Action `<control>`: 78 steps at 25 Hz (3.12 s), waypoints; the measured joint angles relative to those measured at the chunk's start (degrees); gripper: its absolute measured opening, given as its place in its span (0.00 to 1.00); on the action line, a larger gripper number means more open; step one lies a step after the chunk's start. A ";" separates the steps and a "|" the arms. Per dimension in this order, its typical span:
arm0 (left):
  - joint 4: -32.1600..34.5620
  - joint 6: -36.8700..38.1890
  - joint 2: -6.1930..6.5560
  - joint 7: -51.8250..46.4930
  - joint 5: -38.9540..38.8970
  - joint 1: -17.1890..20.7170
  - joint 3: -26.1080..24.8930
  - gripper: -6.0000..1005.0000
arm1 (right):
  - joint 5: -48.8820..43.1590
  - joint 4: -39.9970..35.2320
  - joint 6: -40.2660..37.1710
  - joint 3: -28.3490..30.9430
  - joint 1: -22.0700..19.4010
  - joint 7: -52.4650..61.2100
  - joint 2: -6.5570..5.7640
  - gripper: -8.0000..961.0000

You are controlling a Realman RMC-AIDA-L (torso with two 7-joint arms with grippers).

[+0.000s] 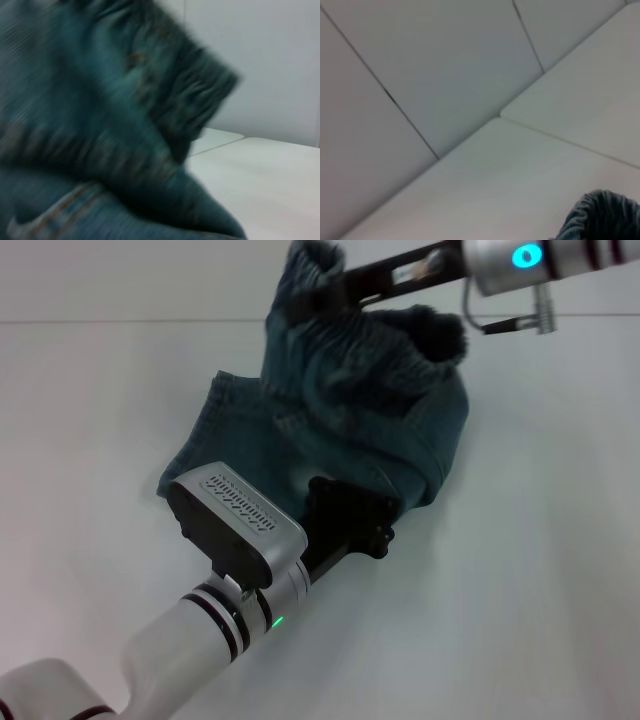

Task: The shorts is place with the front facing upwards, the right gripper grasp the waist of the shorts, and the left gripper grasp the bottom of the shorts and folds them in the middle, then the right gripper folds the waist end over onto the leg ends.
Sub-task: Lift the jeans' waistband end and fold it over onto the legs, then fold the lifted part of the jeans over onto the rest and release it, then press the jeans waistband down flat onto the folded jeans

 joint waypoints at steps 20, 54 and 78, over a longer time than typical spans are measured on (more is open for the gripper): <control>0.90 8.80 0.01 -0.02 3.12 9.28 -2.07 0.00 | -1.91 -0.54 3.98 -5.63 -0.79 -0.78 1.76 0.45; 8.25 4.75 -0.04 3.30 4.89 -5.64 -12.90 0.00 | 48.24 14.86 1.93 8.35 -36.28 -53.36 2.15 0.72; 14.45 18.66 0.51 2.90 8.53 11.54 -18.51 0.00 | 48.14 16.88 -1.35 8.17 -36.64 -53.59 1.73 0.72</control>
